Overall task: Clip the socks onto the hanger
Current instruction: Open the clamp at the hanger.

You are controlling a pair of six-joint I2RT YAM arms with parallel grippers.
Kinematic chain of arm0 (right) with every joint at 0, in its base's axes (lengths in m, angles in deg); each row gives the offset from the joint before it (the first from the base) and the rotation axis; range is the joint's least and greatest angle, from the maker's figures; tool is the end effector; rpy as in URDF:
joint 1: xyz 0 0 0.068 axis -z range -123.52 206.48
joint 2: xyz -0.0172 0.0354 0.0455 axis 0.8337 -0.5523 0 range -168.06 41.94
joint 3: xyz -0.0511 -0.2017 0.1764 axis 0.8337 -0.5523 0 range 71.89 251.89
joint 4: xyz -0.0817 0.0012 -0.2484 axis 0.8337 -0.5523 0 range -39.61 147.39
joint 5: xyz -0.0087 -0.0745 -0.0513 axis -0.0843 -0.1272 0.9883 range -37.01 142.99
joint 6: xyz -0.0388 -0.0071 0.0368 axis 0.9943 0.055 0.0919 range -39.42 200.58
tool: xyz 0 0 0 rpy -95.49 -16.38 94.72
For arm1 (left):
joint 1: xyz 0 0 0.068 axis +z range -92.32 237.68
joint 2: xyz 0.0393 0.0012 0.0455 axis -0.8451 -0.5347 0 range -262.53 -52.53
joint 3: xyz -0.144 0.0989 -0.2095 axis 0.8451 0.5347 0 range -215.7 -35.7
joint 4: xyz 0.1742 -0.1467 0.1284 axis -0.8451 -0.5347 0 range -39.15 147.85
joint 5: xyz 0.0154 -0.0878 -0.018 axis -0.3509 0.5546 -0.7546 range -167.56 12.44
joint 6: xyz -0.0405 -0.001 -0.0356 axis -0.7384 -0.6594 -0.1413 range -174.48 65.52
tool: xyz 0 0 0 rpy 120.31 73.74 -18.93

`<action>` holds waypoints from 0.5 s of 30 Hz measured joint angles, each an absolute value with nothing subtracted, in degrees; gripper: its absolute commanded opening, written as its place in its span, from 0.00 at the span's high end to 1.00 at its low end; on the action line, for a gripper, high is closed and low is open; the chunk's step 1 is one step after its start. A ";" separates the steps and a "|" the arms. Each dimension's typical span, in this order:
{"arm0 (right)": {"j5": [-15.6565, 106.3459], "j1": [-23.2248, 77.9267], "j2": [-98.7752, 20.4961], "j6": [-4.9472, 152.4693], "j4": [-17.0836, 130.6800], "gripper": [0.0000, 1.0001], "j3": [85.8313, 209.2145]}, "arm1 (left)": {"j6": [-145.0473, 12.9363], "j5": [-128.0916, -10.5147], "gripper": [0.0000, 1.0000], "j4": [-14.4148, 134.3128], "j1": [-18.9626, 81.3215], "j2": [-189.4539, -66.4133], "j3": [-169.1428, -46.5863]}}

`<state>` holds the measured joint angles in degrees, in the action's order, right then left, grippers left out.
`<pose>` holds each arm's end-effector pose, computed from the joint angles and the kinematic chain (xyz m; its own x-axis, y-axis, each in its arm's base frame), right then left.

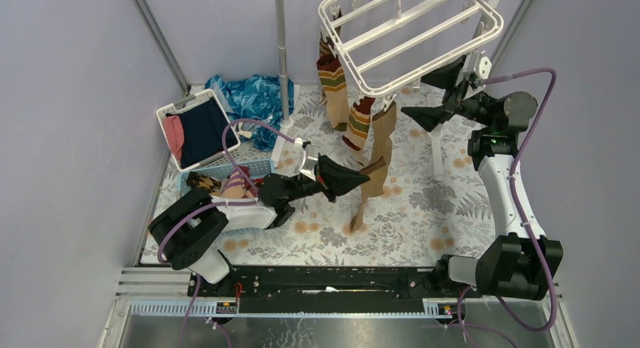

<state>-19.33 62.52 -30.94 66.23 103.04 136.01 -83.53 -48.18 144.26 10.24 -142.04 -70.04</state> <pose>0.2635 0.0062 0.4386 0.3985 0.0335 -0.9166 -0.8510 0.3861 -0.3558 0.1878 -0.2304 0.2651 -0.1428 -0.4701 -0.8710 0.9794 0.0596 -0.1927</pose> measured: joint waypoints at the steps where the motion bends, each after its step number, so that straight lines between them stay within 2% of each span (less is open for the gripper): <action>1: -19.61 62.48 -30.94 65.33 104.44 0.06 135.81 | -83.53 -48.16 1.00 144.26 10.24 -142.04 -70.04; 9: -20.20 62.37 -30.94 60.22 110.95 0.20 134.91 | -83.56 -48.00 1.00 144.23 10.24 -142.04 -70.04; 15: -19.52 62.02 -31.20 59.06 111.26 0.23 134.91 | -83.58 -48.00 1.00 144.26 10.24 -142.04 -70.04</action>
